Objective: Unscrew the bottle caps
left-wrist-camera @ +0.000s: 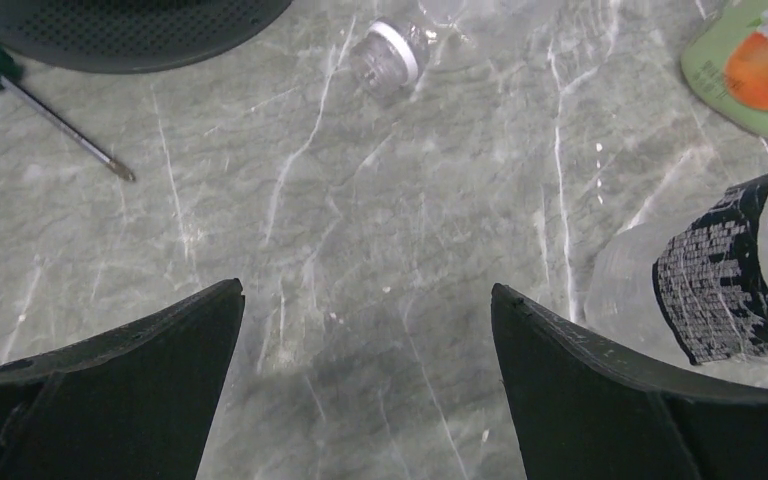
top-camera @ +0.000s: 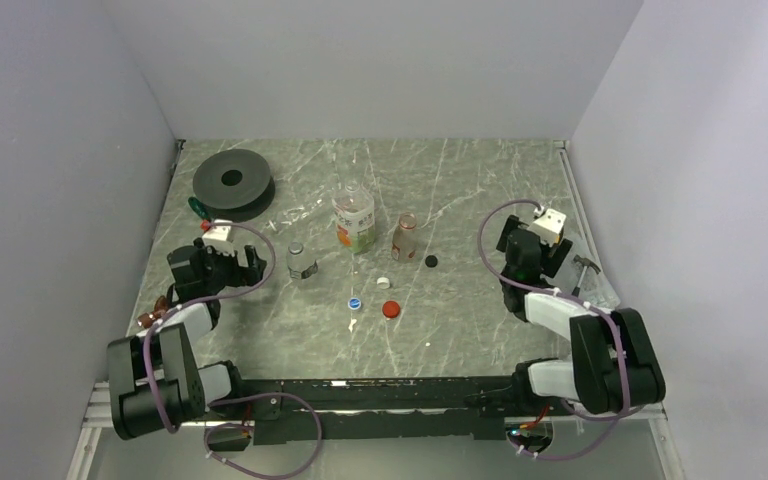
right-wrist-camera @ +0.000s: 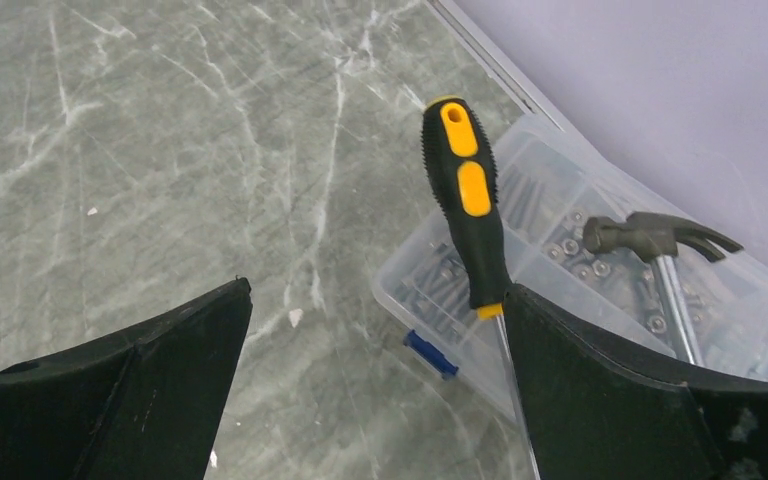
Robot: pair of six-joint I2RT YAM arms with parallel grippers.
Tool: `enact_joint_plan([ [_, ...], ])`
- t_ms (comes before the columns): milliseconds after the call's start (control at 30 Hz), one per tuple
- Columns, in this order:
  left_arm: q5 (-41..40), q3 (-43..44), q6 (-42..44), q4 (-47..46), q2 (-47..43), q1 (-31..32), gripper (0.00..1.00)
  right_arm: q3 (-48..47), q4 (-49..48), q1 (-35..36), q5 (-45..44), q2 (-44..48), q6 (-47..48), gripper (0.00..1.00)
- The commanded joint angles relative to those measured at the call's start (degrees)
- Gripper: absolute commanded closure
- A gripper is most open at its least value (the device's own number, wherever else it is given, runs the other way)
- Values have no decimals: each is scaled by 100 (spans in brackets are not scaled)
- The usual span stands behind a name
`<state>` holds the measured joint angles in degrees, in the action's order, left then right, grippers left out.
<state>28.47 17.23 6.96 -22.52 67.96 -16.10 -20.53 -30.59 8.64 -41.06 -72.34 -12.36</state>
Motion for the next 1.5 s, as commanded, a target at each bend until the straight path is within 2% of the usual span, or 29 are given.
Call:
enact_joint_plan([
  [0,419,-86,-257,-1707,342,-24,1,-4,-1312,-31,303,-292,458,0],
  [133,248,-164,-508,-2919,975,-23,1,89,-1910,-61,378,-572,703,1],
  [267,341,-22,-847,-3415,1547,-18,0,270,-2338,-152,471,-805,594,1],
  [333,438,-269,-850,-4304,2006,-12,0,479,-2868,-153,561,-923,684,2],
  [400,273,-412,-1143,-5211,2441,-35,1,378,-2684,-153,791,-990,785,2],
  [500,224,-360,-988,-4668,2176,-50,1,308,-2633,-184,902,-1047,788,0],
  [633,-4,-203,-972,-4565,2444,65,1,393,-2747,-223,1021,-1021,792,0],
  [700,-102,-128,-1017,-4838,2717,127,0,619,-3100,-223,1245,-985,872,0],
  [733,-78,20,-987,-4578,2711,135,1,776,-3392,-244,1458,-1188,944,0],
  [767,-87,241,-896,-3933,2587,155,1,893,-4274,-212,1296,-1477,1149,0],
  [833,-367,465,-579,-3414,2584,441,1,565,-3141,-487,1675,-1262,723,0],
  [900,-547,474,-435,-3367,2586,608,1,566,-3240,-701,1872,-1281,662,0],
  [1467,-562,480,-432,-3326,2565,621,1,691,-3324,-695,1853,-1176,660,0],
])
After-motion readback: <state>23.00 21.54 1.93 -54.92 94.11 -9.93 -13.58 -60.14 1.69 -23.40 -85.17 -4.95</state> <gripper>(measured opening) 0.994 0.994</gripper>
